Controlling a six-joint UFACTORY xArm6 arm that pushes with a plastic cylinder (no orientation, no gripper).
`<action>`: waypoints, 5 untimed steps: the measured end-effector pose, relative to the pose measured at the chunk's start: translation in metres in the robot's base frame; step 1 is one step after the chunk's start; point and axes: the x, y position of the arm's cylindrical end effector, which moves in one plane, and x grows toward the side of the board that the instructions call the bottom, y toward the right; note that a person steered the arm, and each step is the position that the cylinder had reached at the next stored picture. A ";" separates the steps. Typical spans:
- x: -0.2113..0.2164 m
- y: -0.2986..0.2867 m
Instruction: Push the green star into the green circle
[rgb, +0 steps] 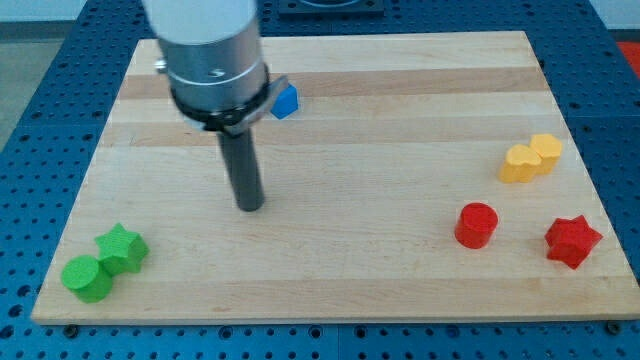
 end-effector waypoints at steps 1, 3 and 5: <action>0.011 -0.054; 0.032 -0.129; 0.043 -0.191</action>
